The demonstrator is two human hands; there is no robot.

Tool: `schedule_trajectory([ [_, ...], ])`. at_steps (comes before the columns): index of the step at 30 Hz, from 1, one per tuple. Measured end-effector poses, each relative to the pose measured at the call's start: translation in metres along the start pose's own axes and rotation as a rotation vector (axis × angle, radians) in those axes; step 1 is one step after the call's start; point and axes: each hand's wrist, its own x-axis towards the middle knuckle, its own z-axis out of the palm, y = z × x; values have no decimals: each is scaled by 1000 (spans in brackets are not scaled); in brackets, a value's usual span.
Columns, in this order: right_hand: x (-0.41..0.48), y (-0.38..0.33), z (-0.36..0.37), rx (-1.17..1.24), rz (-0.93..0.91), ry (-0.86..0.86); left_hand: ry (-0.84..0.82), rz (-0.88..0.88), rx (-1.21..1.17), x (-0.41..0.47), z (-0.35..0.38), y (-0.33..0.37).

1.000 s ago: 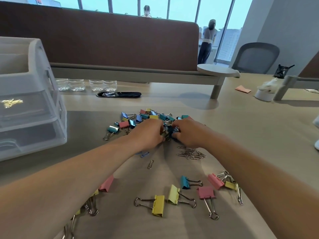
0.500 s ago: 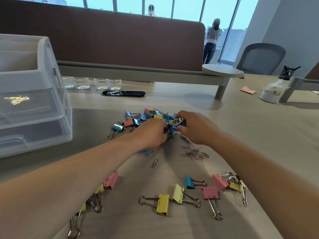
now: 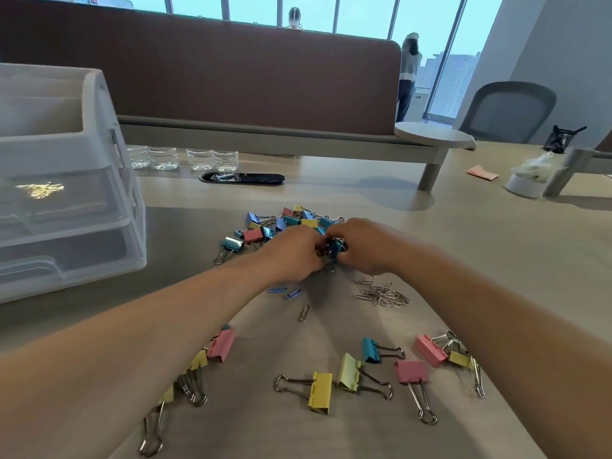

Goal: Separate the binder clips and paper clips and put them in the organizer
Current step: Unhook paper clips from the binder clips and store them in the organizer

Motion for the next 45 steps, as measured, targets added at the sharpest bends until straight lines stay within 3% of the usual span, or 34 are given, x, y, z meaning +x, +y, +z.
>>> schedule_trajectory([
  [15, -11, -4, 5, -9, -39, 128, 99, 58, -11, -5, -1, -5],
  [27, -10, -2, -21, 95, 52, 245, 242, 102, -43, -1, -29, 7],
  [41, -34, -2, -32, 109, 138, 148, 142, 18, -167, -18, -38, 46],
  [45, -51, 4, -43, 173, 165, 121, 104, -12, -322, -17, -35, 57],
])
